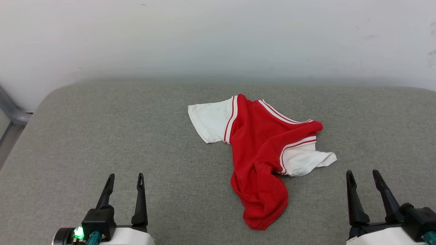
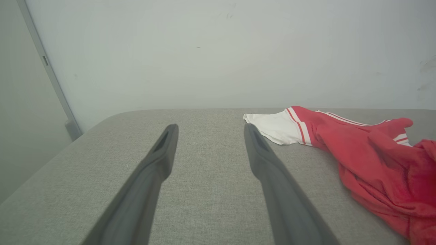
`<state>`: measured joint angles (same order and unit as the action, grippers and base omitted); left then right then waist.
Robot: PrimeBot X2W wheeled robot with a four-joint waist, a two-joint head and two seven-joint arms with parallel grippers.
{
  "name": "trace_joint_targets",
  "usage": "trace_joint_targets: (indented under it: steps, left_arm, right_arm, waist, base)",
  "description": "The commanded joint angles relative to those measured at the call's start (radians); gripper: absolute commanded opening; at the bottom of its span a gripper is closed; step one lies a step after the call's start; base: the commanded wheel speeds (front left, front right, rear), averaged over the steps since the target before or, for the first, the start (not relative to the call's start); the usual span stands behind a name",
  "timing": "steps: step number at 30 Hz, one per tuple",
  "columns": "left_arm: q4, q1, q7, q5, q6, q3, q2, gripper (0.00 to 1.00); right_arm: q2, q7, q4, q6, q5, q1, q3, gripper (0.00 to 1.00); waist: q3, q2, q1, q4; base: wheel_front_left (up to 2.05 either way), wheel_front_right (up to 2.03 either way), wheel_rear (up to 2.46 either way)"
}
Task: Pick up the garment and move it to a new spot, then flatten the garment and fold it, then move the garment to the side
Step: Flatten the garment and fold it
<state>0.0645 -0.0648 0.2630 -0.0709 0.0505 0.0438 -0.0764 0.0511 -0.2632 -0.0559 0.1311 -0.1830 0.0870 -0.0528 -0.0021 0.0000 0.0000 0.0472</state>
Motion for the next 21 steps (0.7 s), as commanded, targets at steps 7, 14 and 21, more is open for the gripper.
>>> trace_joint_targets:
  steps: [7,14,21]
  left_arm:
    - [0.020,0.080,0.003,0.009,-0.054,-0.014,-0.007,1.00]
    - [0.054,0.312,0.003,-0.009,-0.146,-0.009,-0.061,1.00]
    - [0.185,0.590,-0.002,-0.060,-0.179,0.073,-0.149,1.00]
  right_arm:
    - [-0.002,-0.002,0.011,-0.001,0.006,-0.015,0.000,1.00]
    - [-0.002,-0.002,0.034,-0.001,0.015,-0.055,0.012,1.00]
    - [-0.002,-0.003,0.064,-0.001,0.024,-0.110,0.018,1.00]
  waist:
    - [0.014,0.0000,0.0000,0.000]
    - [0.077,0.0000,0.0000,-0.010]
    - [0.165,0.0000,0.0000,-0.040]
  base:
    - [0.00,0.00,0.00]
    - [0.00,0.00,0.00]
    - [0.00,0.00,0.00]
